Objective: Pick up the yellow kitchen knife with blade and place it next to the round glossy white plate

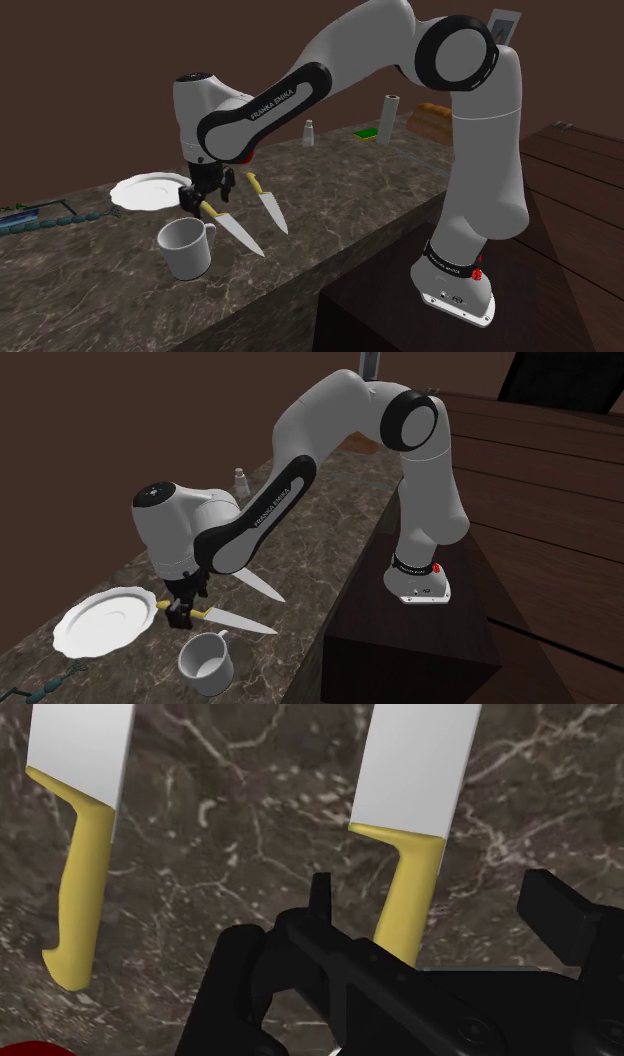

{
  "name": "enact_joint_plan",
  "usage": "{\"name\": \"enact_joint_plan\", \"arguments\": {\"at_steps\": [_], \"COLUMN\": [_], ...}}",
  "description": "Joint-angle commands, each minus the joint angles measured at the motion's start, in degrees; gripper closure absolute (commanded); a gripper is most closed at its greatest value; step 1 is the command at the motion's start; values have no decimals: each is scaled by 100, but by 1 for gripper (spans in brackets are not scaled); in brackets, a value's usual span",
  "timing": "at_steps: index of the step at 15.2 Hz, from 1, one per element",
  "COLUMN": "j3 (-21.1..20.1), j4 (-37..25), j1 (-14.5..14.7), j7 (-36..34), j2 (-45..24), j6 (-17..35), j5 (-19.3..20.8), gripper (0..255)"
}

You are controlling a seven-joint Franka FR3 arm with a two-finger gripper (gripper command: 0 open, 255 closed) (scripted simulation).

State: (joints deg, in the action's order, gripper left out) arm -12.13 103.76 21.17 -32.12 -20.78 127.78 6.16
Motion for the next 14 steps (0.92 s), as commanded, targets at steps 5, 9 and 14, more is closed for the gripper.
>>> {"name": "enact_joint_plan", "arguments": {"at_steps": [5,9,14], "j3": [-37,-44,-44], "j4": [-186,-247,-248], "j1": [-24,-29,-29], "j7": [56,69,69], "j2": [289,356,356], "j6": [-468,-594,-595], "j5": [-88,-109,-109], "gripper": [0,0,0]}}
